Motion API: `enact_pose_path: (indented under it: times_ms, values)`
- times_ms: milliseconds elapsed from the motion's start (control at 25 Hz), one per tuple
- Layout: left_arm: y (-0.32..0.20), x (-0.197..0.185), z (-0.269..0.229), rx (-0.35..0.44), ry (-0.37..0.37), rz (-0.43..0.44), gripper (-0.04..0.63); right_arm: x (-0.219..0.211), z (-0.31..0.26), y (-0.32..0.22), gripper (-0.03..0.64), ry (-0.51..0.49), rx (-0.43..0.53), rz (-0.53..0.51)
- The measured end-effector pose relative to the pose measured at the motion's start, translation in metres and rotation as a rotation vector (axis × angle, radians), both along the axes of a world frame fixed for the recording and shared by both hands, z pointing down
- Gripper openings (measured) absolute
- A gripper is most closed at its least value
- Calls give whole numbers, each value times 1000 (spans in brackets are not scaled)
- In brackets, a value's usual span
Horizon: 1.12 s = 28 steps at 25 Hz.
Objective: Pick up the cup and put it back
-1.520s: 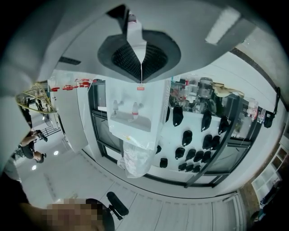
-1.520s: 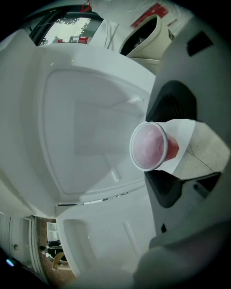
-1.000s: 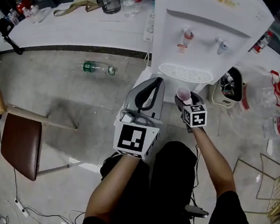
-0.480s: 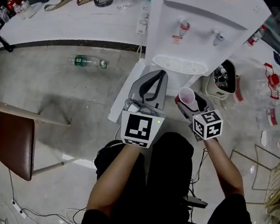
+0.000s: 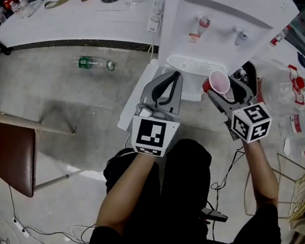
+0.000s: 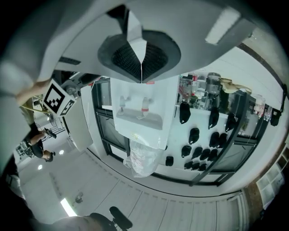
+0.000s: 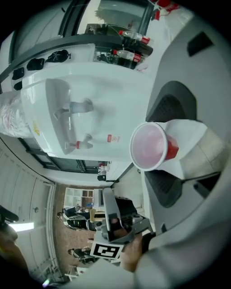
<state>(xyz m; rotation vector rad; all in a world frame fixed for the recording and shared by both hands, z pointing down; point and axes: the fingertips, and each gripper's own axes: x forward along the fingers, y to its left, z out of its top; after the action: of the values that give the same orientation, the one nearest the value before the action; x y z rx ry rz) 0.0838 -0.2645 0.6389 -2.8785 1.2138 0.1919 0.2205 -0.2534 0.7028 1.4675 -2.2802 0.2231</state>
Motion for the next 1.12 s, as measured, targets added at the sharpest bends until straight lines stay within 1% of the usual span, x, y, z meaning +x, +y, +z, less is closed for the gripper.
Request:
enact_pose_path:
  times_ms: [120, 360, 680, 960, 1120]
  values:
    - [-2, -1, -4, 7, 18, -8, 8, 18, -9, -24, 316, 16, 17, 40]
    - [1, 4, -4, 2, 19, 6, 8, 43, -1, -59, 316, 35, -4, 105]
    - [-2, -4, -5, -9, 27, -28, 8, 46, 15, -74, 318, 43, -33, 135]
    - [-2, -1, -4, -13, 33, -18, 8, 43, 14, -77, 322, 37, 1, 134]
    - [-2, 3, -1, -34, 48, 6, 8, 43, 9, -76, 338, 18, 36, 129]
